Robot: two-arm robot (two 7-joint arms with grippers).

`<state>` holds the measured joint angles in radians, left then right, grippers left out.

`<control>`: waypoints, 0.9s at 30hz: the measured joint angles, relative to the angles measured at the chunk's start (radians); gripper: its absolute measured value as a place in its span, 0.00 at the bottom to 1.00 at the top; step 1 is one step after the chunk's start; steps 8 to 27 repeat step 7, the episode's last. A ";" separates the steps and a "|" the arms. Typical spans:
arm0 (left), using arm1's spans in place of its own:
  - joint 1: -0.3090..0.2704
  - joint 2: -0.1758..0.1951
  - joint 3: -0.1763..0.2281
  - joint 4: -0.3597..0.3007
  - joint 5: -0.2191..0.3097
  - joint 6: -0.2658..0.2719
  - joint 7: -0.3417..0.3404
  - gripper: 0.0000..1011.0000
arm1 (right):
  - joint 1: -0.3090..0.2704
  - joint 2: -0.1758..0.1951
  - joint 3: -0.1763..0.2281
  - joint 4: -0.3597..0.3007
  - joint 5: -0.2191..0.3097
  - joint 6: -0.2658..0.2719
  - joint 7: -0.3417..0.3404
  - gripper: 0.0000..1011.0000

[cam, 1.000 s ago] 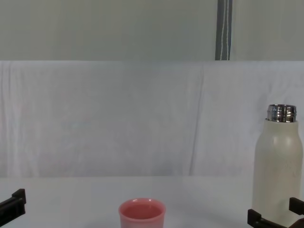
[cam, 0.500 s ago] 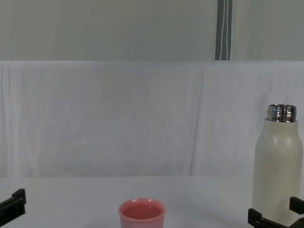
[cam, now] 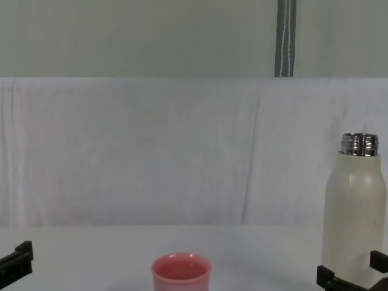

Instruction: Grasp the thermos with one hand and pour water into the cup lid.

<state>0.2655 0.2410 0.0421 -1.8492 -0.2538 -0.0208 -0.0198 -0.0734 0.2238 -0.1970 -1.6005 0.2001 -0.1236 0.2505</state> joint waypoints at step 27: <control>0.000 0.000 0.000 0.000 0.000 0.000 0.000 0.99 | 0.000 0.000 0.000 0.000 0.000 0.000 0.000 0.99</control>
